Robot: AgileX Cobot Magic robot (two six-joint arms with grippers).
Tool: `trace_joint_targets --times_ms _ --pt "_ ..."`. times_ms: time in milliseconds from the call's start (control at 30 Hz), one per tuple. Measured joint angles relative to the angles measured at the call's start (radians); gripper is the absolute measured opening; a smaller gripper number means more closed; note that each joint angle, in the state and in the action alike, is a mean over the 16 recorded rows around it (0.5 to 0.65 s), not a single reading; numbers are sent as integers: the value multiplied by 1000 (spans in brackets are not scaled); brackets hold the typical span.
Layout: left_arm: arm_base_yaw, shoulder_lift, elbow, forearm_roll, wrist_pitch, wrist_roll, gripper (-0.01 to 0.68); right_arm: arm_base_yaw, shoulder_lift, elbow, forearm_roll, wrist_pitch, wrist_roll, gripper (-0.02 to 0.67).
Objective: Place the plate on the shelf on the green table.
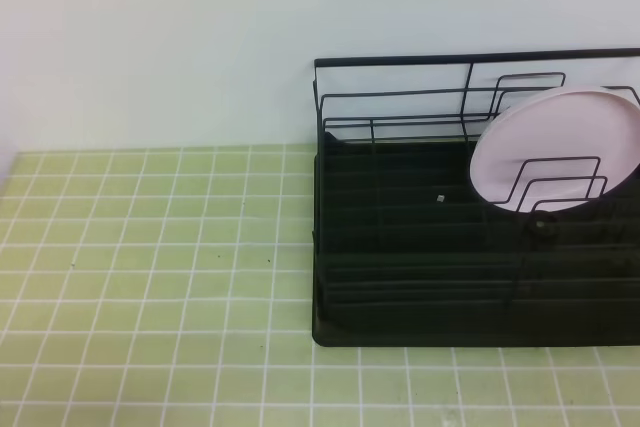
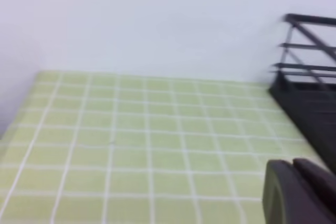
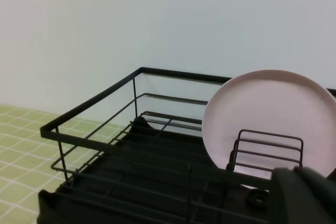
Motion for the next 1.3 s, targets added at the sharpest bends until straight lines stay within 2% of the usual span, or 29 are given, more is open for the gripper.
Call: trace_joint_targets --times_ms 300,567,1300 --pt "105 -100 67 13 88 -4 -2 0 0 5 0 2 0 -3" --pt "159 -118 69 28 137 3 -2 0 0 5 10 2 0 -3" --pt "173 -118 69 33 136 4 -2 0 0 6 24 0 -14 -3"
